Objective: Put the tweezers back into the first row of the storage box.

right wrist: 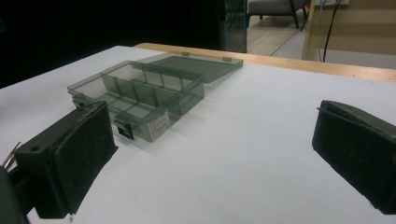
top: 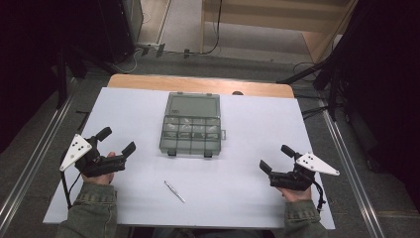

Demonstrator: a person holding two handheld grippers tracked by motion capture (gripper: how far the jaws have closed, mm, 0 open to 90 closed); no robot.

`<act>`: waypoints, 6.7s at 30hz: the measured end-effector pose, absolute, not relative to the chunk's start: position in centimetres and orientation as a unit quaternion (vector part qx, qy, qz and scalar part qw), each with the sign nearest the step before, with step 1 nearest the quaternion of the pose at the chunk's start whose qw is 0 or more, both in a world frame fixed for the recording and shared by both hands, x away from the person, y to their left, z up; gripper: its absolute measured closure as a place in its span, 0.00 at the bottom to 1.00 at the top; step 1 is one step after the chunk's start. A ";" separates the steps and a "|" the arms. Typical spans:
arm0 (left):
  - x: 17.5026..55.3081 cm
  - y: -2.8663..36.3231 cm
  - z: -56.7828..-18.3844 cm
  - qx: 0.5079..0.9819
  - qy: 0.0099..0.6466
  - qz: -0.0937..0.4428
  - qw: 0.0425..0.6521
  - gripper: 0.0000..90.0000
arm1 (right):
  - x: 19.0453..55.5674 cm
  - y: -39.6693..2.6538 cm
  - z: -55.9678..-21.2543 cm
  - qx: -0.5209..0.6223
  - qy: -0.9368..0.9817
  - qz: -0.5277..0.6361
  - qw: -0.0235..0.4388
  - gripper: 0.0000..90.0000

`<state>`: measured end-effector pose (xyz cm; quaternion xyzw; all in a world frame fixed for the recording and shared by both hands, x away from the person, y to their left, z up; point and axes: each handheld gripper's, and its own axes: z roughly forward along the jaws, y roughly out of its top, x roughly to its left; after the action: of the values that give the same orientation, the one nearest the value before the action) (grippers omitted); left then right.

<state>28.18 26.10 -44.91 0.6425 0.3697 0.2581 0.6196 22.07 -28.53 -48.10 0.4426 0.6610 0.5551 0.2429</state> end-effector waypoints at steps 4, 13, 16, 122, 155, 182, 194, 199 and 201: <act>28.2 26.1 -44.9 0.643 0.370 0.257 0.620 0.00 | 22.0 -28.5 -48.1 0.441 0.663 0.553 0.245 0.00; 28.2 26.1 -44.9 0.643 0.368 0.256 0.621 0.00 | 22.0 -28.2 -47.8 0.444 0.668 0.546 0.242 0.00; 28.3 26.1 -44.9 0.643 0.368 0.256 0.621 0.00 | 22.0 -27.9 -47.6 0.440 0.673 0.544 0.241 0.00; 28.0 26.0 -44.8 0.651 0.362 0.257 0.616 0.00 | 25.6 -6.7 -48.7 0.294 0.887 0.348 0.080 0.04; 28.0 26.1 -44.8 0.651 0.363 0.255 0.616 0.00 | 25.6 -0.6 -47.9 0.287 0.922 0.259 0.036 0.44; 28.1 26.1 -44.8 0.649 0.364 0.252 0.619 0.00 | 25.3 0.1 -48.2 0.288 0.931 0.224 0.022 0.95; 28.1 26.0 -44.9 0.650 0.365 0.251 0.618 0.00 | 26.5 -2.2 -46.6 0.308 0.914 0.262 0.026 0.97; 28.1 26.0 -44.9 0.650 0.364 0.251 0.618 0.00 | 27.1 -2.8 -46.1 0.314 0.908 0.274 0.032 0.97; 28.1 26.0 -44.9 0.650 0.364 0.251 0.618 0.00 | 27.3 -2.9 -45.9 0.317 0.907 0.274 0.034 0.97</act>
<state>28.12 26.03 -44.86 0.6504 0.3641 0.2510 0.6175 27.30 -2.90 -45.90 0.3170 0.9074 0.2738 0.0344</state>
